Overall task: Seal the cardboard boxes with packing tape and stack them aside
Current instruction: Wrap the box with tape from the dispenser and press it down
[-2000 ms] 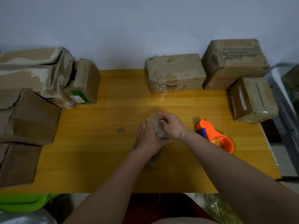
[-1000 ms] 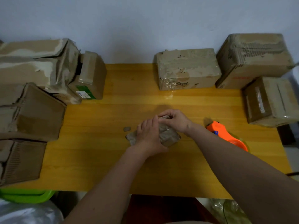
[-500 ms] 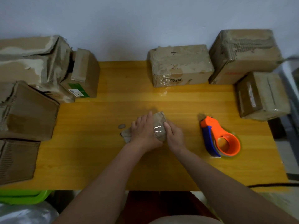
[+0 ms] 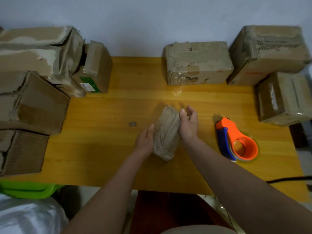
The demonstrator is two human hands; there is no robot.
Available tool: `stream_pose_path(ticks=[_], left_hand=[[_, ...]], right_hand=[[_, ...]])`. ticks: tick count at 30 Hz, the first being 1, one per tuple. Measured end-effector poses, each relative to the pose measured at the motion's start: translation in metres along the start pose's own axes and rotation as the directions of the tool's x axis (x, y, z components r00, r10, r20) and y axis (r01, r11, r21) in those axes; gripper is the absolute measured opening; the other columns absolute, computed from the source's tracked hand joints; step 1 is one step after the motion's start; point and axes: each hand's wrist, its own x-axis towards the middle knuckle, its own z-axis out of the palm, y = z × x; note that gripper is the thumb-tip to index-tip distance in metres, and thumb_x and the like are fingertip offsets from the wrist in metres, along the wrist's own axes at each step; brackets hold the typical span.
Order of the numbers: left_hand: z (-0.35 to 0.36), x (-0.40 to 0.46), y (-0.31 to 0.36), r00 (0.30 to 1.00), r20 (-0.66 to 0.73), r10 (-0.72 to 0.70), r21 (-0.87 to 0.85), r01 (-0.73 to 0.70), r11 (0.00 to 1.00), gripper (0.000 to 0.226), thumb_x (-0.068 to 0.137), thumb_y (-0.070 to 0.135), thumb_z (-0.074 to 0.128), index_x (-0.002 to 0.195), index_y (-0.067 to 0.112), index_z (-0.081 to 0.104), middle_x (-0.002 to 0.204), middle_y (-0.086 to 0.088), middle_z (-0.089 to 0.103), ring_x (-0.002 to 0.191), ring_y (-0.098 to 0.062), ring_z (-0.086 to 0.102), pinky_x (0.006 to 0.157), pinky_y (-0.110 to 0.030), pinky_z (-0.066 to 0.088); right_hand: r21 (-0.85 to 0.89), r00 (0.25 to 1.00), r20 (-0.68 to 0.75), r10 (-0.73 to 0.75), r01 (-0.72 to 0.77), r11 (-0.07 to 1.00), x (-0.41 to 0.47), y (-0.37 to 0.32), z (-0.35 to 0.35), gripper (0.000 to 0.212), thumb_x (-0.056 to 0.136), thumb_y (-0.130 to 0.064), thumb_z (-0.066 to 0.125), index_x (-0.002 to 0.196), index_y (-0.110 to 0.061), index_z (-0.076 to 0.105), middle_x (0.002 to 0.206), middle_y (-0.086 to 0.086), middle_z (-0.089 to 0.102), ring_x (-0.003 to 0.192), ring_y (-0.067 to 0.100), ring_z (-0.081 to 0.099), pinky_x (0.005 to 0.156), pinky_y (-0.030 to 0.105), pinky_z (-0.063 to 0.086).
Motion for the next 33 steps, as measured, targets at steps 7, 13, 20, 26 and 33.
stream_pose_path(ticks=[7,13,20,26,33], left_hand=[[0.004,0.001,-0.005,0.987,-0.156,-0.035,-0.180,0.006,0.984,0.033,0.097,0.042,0.053,0.119,0.019,0.064,0.108,0.005,0.062,0.091,-0.009,0.057,0.066,-0.018,0.046],[0.006,-0.018,-0.011,0.940,-0.336,-0.067,-0.066,0.047,0.997,0.033,0.101,0.037,0.046,0.083,0.014,0.061,0.080,-0.002,0.059,0.073,-0.018,0.054,0.066,-0.035,0.042],[0.057,-0.023,0.067,0.971,-0.184,0.154,-0.002,-0.157,0.988,0.037,0.102,0.023,0.044,0.137,0.017,0.054,0.135,-0.001,0.056,0.122,-0.021,0.052,0.101,-0.035,0.043],[0.125,-0.019,0.154,0.902,0.184,0.391,-0.020,-0.394,0.919,0.040,0.100,0.013,0.048,0.139,0.020,0.053,0.134,0.004,0.058,0.119,-0.012,0.054,0.094,-0.025,0.045],[0.200,0.025,0.195,0.867,0.253,0.430,-0.033,-0.436,0.899,0.068,0.089,-0.004,0.059,0.148,0.023,0.037,0.115,0.007,0.059,0.106,-0.004,0.055,0.092,-0.020,0.045]], right_hand=[[-0.016,0.936,0.135,0.323,-0.324,0.946,-0.005,-0.003,-0.014,0.095,0.083,-0.055,0.063,0.153,-0.023,0.008,0.152,0.008,0.030,0.135,0.030,0.036,0.107,0.050,0.037],[-0.237,0.953,0.167,0.252,-0.209,0.949,-0.051,0.007,-0.044,0.059,0.094,-0.032,0.056,0.145,-0.015,0.031,0.143,0.004,0.043,0.129,0.024,0.044,0.106,0.041,0.040],[-0.253,0.992,0.124,-0.024,0.055,0.966,-0.033,-0.046,-0.076,0.050,0.091,-0.006,0.050,0.139,-0.013,0.040,0.136,0.008,0.049,0.127,0.023,0.045,0.109,0.036,0.035],[-0.396,0.976,-0.066,-0.207,0.165,0.903,0.013,-0.114,-0.170,0.051,0.093,0.000,0.041,0.142,-0.012,0.033,0.136,0.007,0.048,0.128,0.022,0.042,0.098,0.019,0.029],[-0.465,0.972,-0.187,-0.141,0.039,0.884,0.090,-0.123,-0.233,0.033,0.094,-0.008,0.049,0.127,-0.009,0.044,0.125,0.011,0.055,0.118,0.028,0.052,0.101,0.044,0.042]])
